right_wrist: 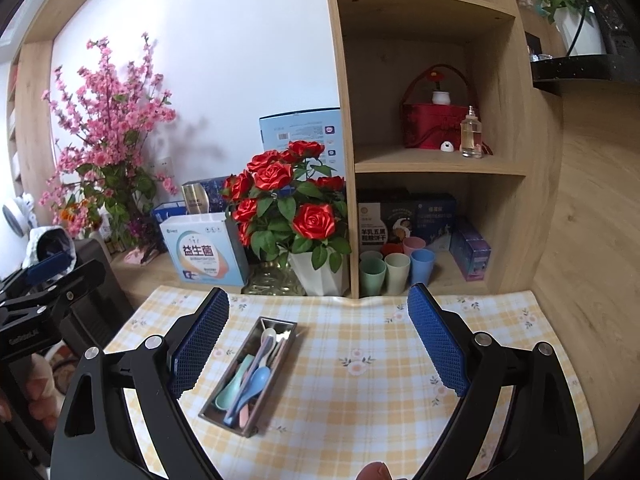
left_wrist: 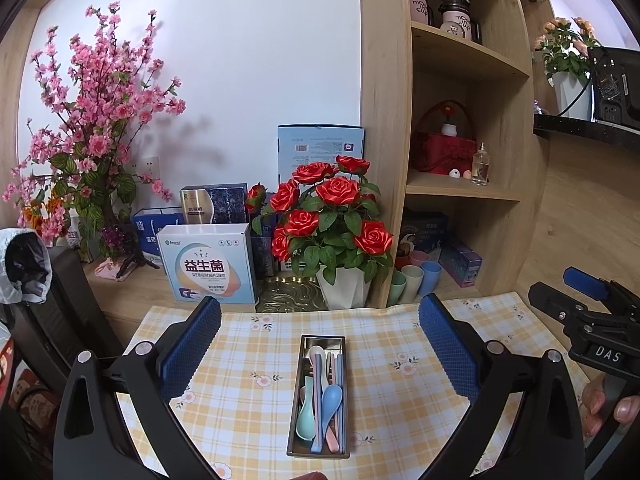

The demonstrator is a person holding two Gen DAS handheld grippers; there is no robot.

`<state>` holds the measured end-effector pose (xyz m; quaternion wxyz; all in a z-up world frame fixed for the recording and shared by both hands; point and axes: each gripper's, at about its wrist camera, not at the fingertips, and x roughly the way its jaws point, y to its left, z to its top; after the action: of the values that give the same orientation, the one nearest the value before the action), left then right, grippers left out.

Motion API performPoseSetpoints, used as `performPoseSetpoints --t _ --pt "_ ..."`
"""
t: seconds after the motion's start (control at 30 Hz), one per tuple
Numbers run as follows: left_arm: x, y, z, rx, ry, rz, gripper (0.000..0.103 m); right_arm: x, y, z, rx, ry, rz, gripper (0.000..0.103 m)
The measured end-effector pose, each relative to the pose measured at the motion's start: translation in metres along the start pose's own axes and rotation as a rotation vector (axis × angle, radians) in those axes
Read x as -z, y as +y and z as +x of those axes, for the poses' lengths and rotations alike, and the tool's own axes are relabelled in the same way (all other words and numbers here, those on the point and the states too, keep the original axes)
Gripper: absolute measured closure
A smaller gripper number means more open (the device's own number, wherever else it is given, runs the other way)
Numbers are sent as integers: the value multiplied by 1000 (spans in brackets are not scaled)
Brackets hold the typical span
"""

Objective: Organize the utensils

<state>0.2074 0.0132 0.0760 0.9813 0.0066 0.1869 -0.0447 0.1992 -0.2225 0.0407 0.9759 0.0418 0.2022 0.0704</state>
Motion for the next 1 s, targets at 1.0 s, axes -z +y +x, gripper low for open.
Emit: performPoseSetpoints --t 1.0 --pt "4 3 -3 -25 29 4 6 -3 3 -5 4 -13 10 15"
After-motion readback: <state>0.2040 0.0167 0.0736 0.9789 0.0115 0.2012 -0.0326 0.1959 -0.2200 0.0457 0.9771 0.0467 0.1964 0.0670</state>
